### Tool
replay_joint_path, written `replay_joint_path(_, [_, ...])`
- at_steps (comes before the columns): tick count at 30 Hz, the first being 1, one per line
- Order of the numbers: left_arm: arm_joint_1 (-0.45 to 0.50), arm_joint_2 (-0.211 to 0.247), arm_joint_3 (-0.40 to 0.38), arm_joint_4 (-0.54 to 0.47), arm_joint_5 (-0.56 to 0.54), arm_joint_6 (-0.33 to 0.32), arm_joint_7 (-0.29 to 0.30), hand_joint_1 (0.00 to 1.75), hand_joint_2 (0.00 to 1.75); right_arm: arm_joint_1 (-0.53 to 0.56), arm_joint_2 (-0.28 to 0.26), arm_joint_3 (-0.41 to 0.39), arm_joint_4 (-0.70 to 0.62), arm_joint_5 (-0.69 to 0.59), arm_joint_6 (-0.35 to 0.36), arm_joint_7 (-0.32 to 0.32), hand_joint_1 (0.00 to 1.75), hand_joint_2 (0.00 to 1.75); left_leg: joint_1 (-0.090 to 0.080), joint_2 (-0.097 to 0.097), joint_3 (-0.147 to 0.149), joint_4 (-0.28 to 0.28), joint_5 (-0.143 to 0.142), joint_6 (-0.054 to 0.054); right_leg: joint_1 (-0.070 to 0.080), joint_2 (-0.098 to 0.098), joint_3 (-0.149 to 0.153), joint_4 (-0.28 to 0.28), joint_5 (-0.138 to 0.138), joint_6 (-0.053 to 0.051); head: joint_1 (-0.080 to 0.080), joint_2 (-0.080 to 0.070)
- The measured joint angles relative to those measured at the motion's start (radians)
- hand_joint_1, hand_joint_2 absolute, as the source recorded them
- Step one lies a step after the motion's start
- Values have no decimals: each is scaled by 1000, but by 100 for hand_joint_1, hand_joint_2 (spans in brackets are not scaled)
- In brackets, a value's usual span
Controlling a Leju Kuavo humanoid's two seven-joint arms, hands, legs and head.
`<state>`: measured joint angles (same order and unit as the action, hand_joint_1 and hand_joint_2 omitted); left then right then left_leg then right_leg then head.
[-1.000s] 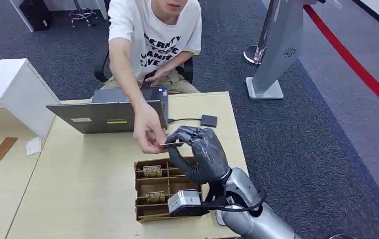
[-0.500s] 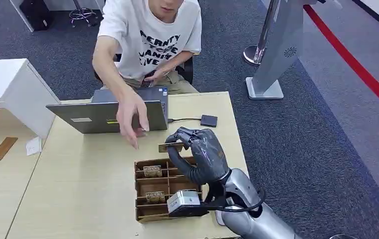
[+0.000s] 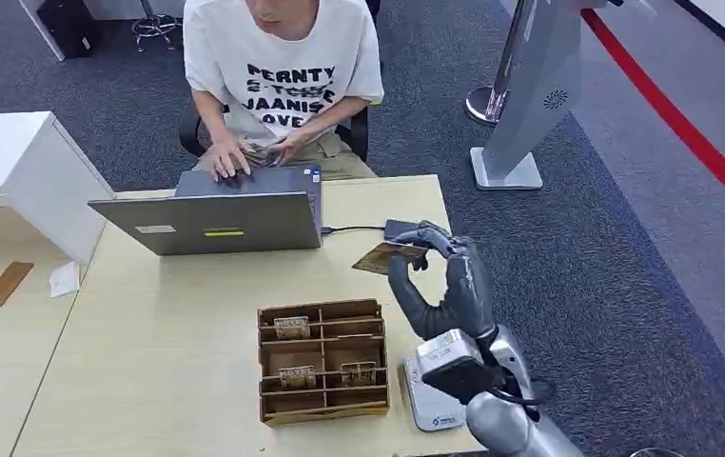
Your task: Pass the card to the sensor for recognition and then transmit it.
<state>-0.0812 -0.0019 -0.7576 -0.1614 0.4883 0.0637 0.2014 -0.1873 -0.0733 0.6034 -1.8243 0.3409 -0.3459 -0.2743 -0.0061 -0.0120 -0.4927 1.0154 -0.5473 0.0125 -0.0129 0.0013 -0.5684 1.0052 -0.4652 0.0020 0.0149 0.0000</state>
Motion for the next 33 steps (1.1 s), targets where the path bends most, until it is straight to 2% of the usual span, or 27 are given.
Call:
replay_joint_path(7, [7,0,0,0,30,2,-3,0,0,123,-18,-158,-75,-140,102,-6,175,175,0,0,0,0,-1,1,0,0,0,0,0,0,0,0])
replay_joint_path(13, [9,0,0,0,57,5,-3,0,0,242,-30,-287,-81,-227,198,30,175,175,0,0,0,0,-1,2,0,0,0,0,0,1,0,0])
replay_joint_path(17, [10,0,1,0,66,8,-3,0,0,302,-38,-345,-78,-257,244,60,175,175,0,0,0,0,-1,2,0,0,0,0,0,1,0,0])
replay_joint_path(24, [10,0,3,0,80,11,-3,0,0,374,-59,-396,-52,-251,296,117,175,175,0,0,0,0,-1,2,0,0,0,0,-1,1,0,0])
replay_joint_path(33, [10,2,3,0,86,11,-3,0,0,400,-99,-360,54,-151,339,180,175,175,0,0,0,0,-1,2,0,0,0,0,-1,1,0,0])
